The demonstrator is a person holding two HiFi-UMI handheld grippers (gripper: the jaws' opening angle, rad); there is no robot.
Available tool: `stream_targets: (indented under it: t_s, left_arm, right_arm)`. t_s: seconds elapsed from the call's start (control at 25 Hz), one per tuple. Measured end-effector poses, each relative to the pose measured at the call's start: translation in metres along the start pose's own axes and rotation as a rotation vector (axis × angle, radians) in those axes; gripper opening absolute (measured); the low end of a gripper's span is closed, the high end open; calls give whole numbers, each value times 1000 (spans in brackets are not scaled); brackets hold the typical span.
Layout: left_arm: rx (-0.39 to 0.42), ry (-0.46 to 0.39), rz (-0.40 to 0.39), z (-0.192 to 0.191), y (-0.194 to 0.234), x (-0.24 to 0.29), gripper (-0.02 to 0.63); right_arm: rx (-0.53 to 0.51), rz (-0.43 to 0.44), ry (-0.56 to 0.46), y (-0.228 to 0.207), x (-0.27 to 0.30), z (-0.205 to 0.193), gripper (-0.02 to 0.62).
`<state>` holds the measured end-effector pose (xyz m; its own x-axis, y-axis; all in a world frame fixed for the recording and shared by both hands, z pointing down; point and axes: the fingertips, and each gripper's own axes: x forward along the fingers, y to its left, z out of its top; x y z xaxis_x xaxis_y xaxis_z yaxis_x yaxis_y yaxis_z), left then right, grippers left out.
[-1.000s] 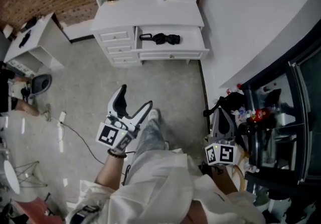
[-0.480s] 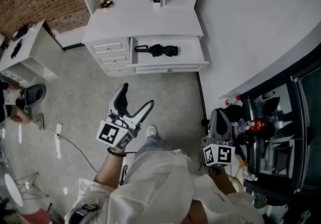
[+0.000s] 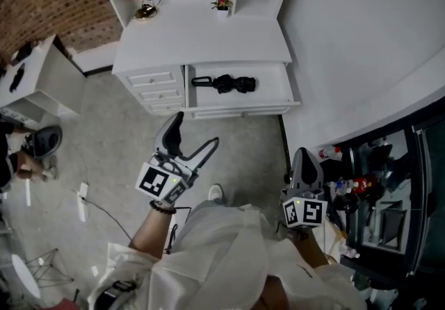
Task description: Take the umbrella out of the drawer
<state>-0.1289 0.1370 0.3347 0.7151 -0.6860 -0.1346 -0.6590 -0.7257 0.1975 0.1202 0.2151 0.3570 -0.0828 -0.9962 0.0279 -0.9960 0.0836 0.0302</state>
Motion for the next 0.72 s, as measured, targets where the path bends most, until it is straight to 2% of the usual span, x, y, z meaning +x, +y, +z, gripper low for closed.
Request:
stream_targets:
  t_s: [0.16, 0.44, 0.72]
  left_arm:
    - [-37, 5, 11, -7, 33, 10, 426]
    - [-75, 49, -22, -25, 56, 39, 426]
    - [-55, 75, -36, -32, 75, 83, 425]
  right_arm:
    - [-3, 0, 25, 10, 28, -4, 17]
    - [-9, 27, 45, 10, 75, -8, 17]
    - [8, 61, 53, -6, 132, -21, 17]
